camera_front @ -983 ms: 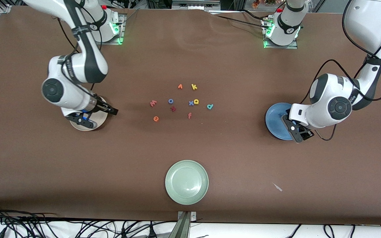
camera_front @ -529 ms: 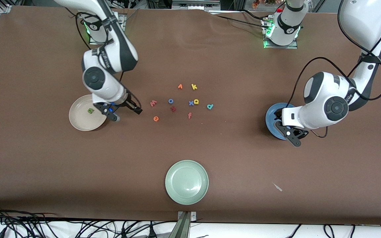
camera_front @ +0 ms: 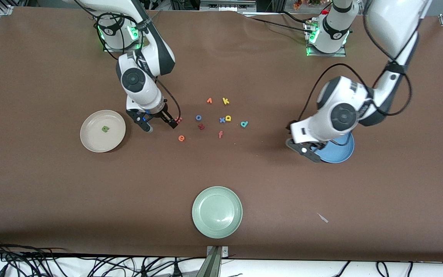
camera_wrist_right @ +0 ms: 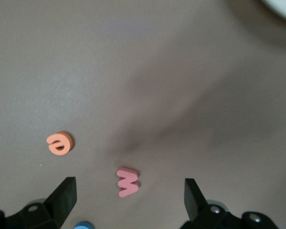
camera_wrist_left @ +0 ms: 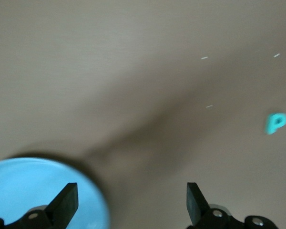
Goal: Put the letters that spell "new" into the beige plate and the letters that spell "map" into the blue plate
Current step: 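Move the right gripper to the pink w while the left gripper reaches the cyan p, then grasp the pink w with the right gripper while the left gripper grasps the p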
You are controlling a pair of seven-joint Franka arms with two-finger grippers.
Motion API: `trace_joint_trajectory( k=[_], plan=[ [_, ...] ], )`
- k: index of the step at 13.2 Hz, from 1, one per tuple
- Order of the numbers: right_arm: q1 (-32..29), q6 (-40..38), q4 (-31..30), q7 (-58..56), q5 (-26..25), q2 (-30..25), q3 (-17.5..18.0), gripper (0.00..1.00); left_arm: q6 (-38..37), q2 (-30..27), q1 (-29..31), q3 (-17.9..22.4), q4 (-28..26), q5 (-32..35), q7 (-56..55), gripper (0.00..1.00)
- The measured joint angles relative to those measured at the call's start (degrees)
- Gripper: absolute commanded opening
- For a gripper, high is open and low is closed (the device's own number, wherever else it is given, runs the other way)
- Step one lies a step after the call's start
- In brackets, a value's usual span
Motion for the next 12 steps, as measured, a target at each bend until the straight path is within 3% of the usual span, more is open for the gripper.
trace_joint_trajectory(
  k=[3, 6, 12],
  plan=[
    [2.0, 5.3, -1.2, 2.6, 0.0, 2.6, 0.1, 0.99, 1.9, 0.7, -6.5, -0.1, -1.3, -0.1, -8.4, 1.00],
    [2.2, 11.0, -4.0, 3.0, 0.0, 3.7, 0.4, 0.95, 10.0, 1.5, -12.0, -0.1, -5.2, -0.1, -16.4, 0.99],
    [2.4, 13.0, -4.5, 3.9, 0.0, 3.6, 1.9, 0.84, 23.0, 7.1, -17.9, 0.2, -7.7, 0.8, -22.6, 0.92]
  ],
)
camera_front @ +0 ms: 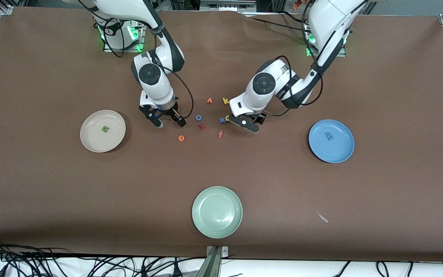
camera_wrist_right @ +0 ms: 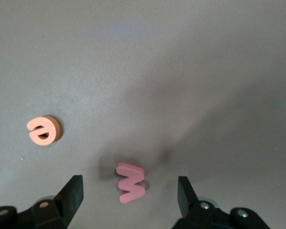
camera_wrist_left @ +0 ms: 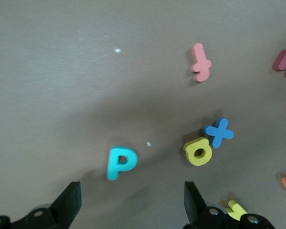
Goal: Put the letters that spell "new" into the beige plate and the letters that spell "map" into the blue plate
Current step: 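Grasp the pink w with the right gripper while the left gripper grasps the p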
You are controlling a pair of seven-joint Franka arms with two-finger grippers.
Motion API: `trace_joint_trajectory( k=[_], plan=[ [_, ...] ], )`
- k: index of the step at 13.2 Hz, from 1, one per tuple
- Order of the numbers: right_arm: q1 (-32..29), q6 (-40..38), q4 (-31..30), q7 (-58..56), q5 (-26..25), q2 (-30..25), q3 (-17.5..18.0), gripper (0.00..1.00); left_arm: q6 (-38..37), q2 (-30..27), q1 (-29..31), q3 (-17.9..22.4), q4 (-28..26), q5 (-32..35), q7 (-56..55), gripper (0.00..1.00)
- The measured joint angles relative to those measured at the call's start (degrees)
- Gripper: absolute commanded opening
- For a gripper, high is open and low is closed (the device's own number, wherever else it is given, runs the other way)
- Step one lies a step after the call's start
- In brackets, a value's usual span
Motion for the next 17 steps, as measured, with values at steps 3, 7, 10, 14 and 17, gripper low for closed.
trace_joint_trajectory(
  k=[3, 7, 10, 14, 17],
  plan=[
    [0.0, 0.6, -0.3, 0.2, 0.1, 0.5, 0.4, 0.74, 0.9, 1.3, 0.0, 0.5, 0.0, 3.0, 0.0, 0.83],
    [0.0, 1.1, -0.5, 0.3, 0.1, 1.3, 0.4, 0.48, 1.0, 1.5, 0.0, 0.8, 0.3, 6.2, 0.0, 0.60],
    [0.0, 1.2, -0.5, 0.3, 0.1, 1.2, 0.4, 0.21, 1.0, 1.8, 0.0, 0.8, 0.4, 6.5, 0.0, 0.52],
    [0.0, 1.4, -0.5, 0.3, 0.2, 1.0, 0.4, 0.00, 1.1, 1.8, 0.0, 0.8, 0.9, 6.5, 0.0, 0.46],
    [0.0, -0.2, 1.0, 0.0, 0.2, 1.2, 0.4, 0.00, 1.1, 2.0, 0.0, 0.8, 1.3, 6.5, 0.0, 0.45]
  ],
)
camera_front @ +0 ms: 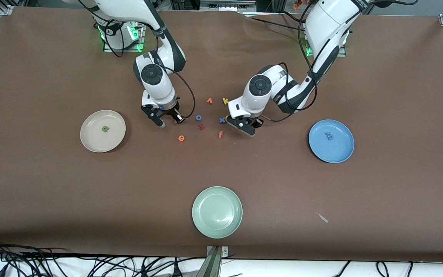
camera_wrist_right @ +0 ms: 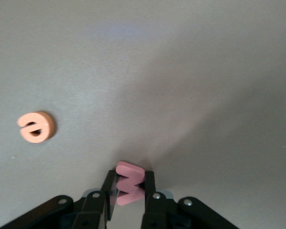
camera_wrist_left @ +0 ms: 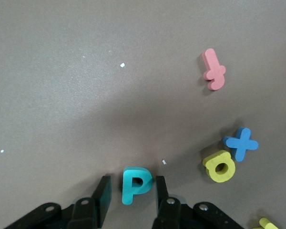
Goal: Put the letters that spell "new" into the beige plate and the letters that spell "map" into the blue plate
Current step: 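Grasp the pink w with the right gripper while the left gripper grasps the p, then drop the p on the blue plate while the right gripper drops the w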
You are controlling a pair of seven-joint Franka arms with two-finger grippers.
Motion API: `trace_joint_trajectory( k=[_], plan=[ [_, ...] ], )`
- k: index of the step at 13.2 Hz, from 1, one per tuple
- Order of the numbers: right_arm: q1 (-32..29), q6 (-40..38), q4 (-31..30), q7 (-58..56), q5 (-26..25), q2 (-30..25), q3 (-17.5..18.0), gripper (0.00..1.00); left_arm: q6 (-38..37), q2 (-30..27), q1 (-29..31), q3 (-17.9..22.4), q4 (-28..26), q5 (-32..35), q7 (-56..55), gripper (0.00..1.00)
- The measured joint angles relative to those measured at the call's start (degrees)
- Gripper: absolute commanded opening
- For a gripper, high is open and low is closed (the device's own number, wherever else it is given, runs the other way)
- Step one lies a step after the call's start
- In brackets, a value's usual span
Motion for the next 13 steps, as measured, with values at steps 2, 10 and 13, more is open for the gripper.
trace_joint_trajectory(
  k=[2, 10, 13],
  plan=[
    [0.0, -10.4, 5.1, -3.2, 0.0, -0.2, -1.3, 0.00, 0.0, 0.2, 0.0, 0.0, 0.1, 0.2, 0.0, 0.45],
    [-0.9, -32.3, 7.9, -46.6, -1.0, -2.5, -21.5, 0.00, -0.1, 0.5, 0.8, 0.4, 0.9, 4.3, -0.2, 0.05],
    [-1.1, -32.3, 6.9, -55.9, -1.3, -2.1, -26.7, 0.93, -3.3, -0.8, 5.1, 0.7, 2.0, 4.6, 3.3, 0.05]
  ],
)
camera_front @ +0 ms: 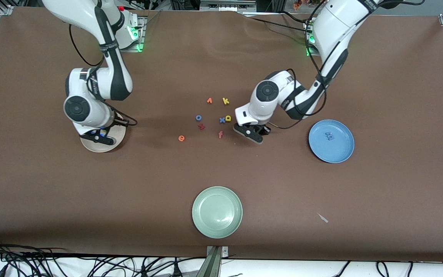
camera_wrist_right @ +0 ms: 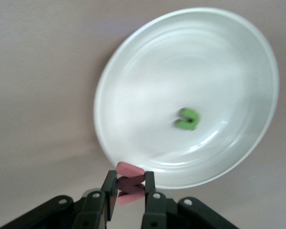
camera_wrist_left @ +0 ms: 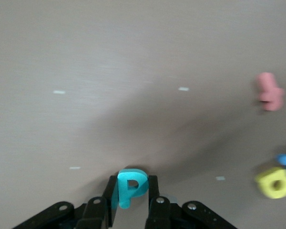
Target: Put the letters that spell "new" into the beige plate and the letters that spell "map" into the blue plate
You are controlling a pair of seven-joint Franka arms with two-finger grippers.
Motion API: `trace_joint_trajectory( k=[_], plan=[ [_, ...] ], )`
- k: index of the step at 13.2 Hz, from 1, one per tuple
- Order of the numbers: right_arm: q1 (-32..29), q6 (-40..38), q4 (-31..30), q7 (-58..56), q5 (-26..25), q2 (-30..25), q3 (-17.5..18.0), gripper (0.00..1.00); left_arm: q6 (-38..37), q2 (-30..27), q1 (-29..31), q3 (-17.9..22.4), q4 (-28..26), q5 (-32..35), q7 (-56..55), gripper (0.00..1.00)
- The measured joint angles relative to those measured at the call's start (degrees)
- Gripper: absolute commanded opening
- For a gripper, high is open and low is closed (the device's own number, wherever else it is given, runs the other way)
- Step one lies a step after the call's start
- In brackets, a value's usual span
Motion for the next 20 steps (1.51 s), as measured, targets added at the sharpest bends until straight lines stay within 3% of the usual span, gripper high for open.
trace_joint_trajectory(
  k=[1, 4, 7, 12, 13, 14, 15, 16, 20],
  plan=[
    [-0.2, 0.0, -0.1, -0.7, 0.0, 0.2, -0.6, 1.00, -1.7, -0.9, 2.4, 0.0, 0.2, 0.0, 3.2, 0.05],
    [0.0, 0.1, 0.8, -0.8, 0.0, 0.5, -0.8, 1.00, -6.4, -4.0, 10.7, 0.0, 0.3, 0.0, 14.9, 0.06],
    [0.4, -2.1, 6.0, -1.7, 0.1, 0.4, -0.2, 1.00, -8.8, -5.2, 19.3, 0.0, 0.2, 0.0, 27.9, 0.06],
    [1.8, -2.7, 12.8, -1.5, 6.4, 1.9, 6.7, 1.00, -9.6, -5.2, 27.8, 0.0, -2.1, 0.0, 40.2, 0.09],
    [2.0, -1.3, 12.9, -1.5, 7.0, 2.3, 7.9, 1.00, -9.6, -5.2, 28.0, -0.2, -3.7, 0.0, 40.4, 0.15],
    [2.0, 0.4, 13.0, -1.1, 7.4, 2.4, 9.3, 1.00, -9.6, -5.2, 28.0, -0.6, -4.9, 0.0, 40.4, 0.36],
    [2.1, 2.2, 13.0, 0.1, 7.6, 2.6, 10.7, 1.00, -9.6, -5.2, 28.0, -1.0, -5.8, 0.0, 40.3, 0.63],
    [2.2, 4.0, 13.0, 1.7, 7.8, 3.0, 12.1, 1.00, -9.6, -5.2, 28.0, -1.3, -6.2, 0.0, 40.2, 1.00],
    [2.3, 11.3, 13.6, 6.8, 9.1, 6.7, 16.4, 1.00, -9.5, -6.1, 28.0, -1.5, -5.8, 0.0, 39.9, 1.00]
  ],
)
